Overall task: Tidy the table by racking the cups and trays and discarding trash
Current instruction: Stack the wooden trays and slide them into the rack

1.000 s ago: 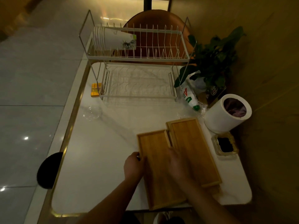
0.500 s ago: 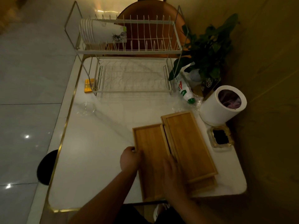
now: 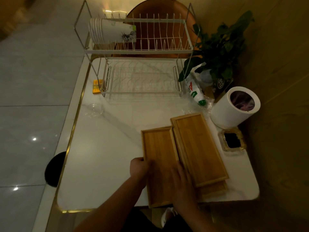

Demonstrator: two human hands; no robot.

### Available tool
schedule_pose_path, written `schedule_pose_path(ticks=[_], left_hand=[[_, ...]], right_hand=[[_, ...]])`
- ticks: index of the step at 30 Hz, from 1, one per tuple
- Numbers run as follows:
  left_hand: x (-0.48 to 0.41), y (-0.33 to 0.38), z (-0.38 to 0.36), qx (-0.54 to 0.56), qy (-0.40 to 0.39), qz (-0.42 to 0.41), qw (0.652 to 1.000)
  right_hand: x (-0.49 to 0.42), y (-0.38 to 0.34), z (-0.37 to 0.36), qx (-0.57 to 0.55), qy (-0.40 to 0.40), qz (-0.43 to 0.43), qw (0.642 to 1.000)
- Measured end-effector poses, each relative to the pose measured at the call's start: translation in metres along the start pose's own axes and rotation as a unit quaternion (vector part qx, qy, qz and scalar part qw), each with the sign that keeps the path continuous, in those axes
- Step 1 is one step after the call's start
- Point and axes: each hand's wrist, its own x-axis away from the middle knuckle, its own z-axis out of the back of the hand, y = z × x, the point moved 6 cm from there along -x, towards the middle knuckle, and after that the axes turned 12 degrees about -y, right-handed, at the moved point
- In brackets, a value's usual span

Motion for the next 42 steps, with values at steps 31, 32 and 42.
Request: schedule_pose_path(ticks=[31,32,42], left_hand=[[-0.01,0.018,0.095,-0.174,0.112,-0.097,0.974],[-0.009,0.018,0.095,-0.21,0.114,-0.103,0.966],[-0.015,0.031,0.083,-0.291,0.119,-0.13,0.94]], right_hand=[[-0.068,-0.038,0.013,-0.066,0.041,-0.009,0.997],[-0.074,-0.042,0.014,-0.056,0.027,-0.009,0.998],[-0.087,-0.042,0.034,-0.072,0.058,-0.016,0.996]])
